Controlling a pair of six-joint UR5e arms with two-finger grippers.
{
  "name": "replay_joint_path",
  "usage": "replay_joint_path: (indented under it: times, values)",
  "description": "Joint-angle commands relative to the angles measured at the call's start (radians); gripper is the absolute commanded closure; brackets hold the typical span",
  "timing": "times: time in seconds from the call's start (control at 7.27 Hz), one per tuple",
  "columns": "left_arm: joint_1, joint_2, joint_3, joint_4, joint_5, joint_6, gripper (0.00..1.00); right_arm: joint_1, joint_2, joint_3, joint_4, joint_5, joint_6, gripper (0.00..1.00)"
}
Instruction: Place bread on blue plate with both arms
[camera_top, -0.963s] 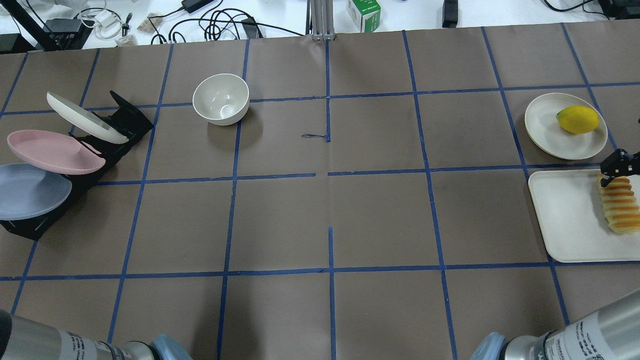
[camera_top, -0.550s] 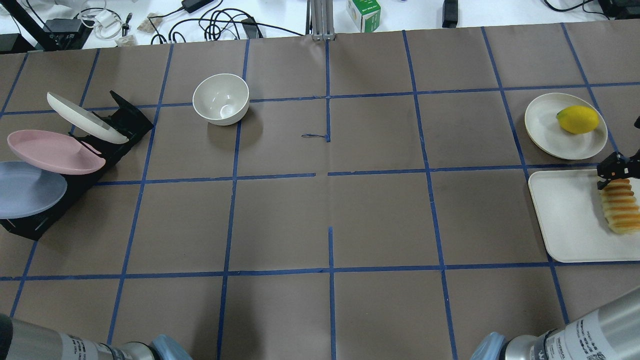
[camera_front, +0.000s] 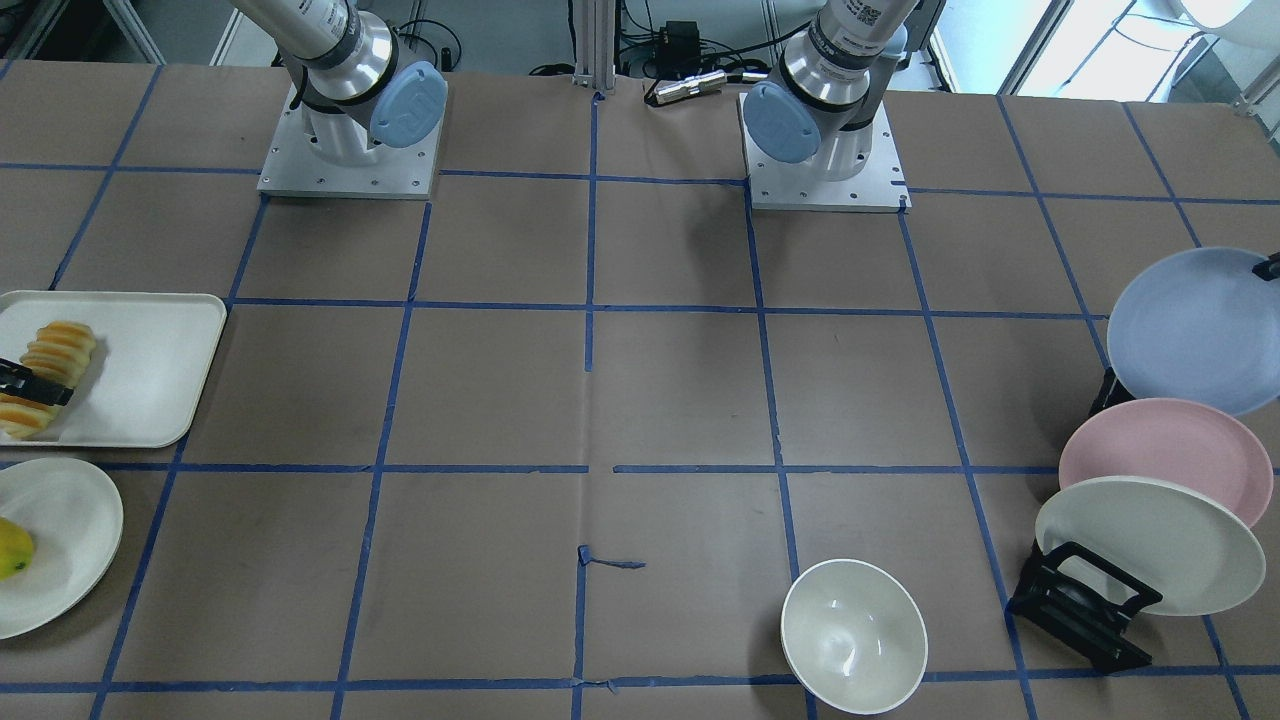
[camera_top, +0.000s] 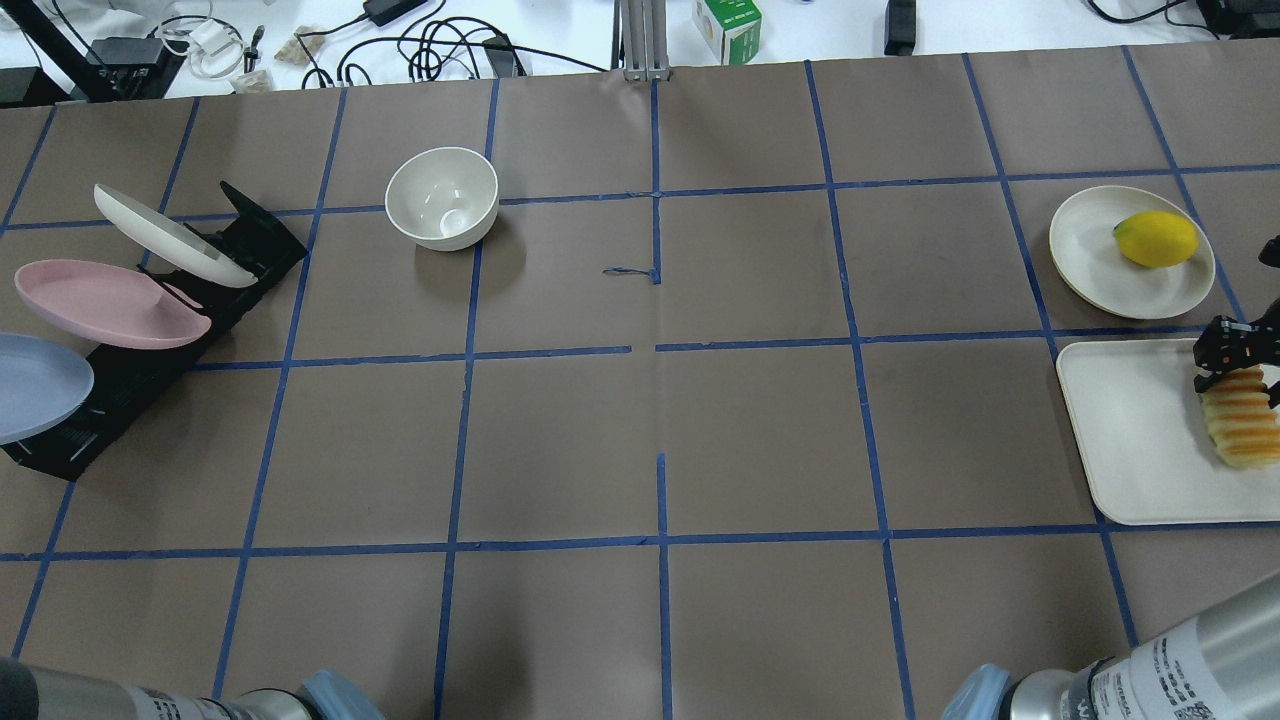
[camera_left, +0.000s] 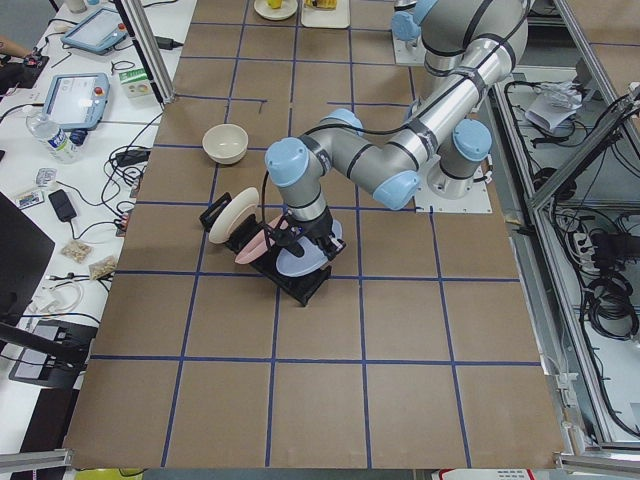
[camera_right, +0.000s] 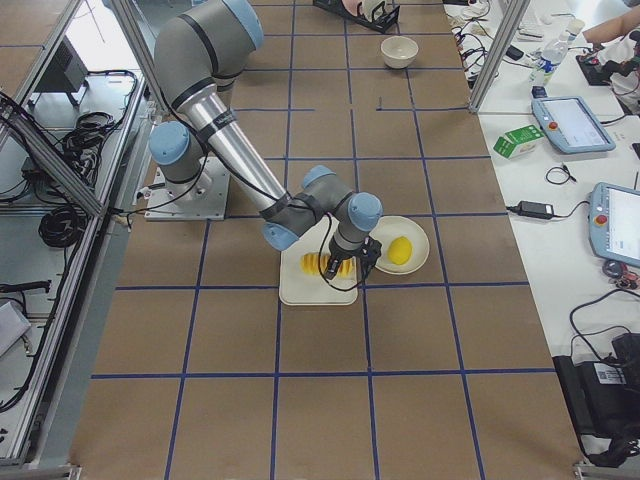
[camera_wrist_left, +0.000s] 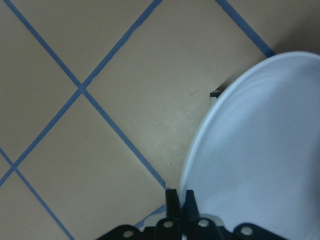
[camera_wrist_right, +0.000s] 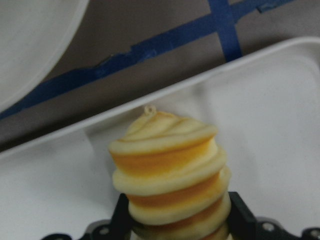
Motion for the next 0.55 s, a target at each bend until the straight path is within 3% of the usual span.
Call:
replay_joint_path:
  times: [0.0, 0.28, 0.41]
  values:
    - [-0.012, 0.067, -0.001, -0.279, -0.199, -0.082, 1.00, 0.000, -0.007, -0.008, 0.013, 0.000, -0.002, 1.00]
    - [-0.042, 0.121, -0.035, -0.352, -0.390, -0.088, 1.00, 0.002, -0.019, -0.019, 0.020, -0.032, -0.003, 1.00]
    - [-0.130, 0.150, -0.046, -0.368, -0.472, -0.150, 1.00, 0.003, -0.068, -0.016, 0.036, -0.032, -0.003, 1.00]
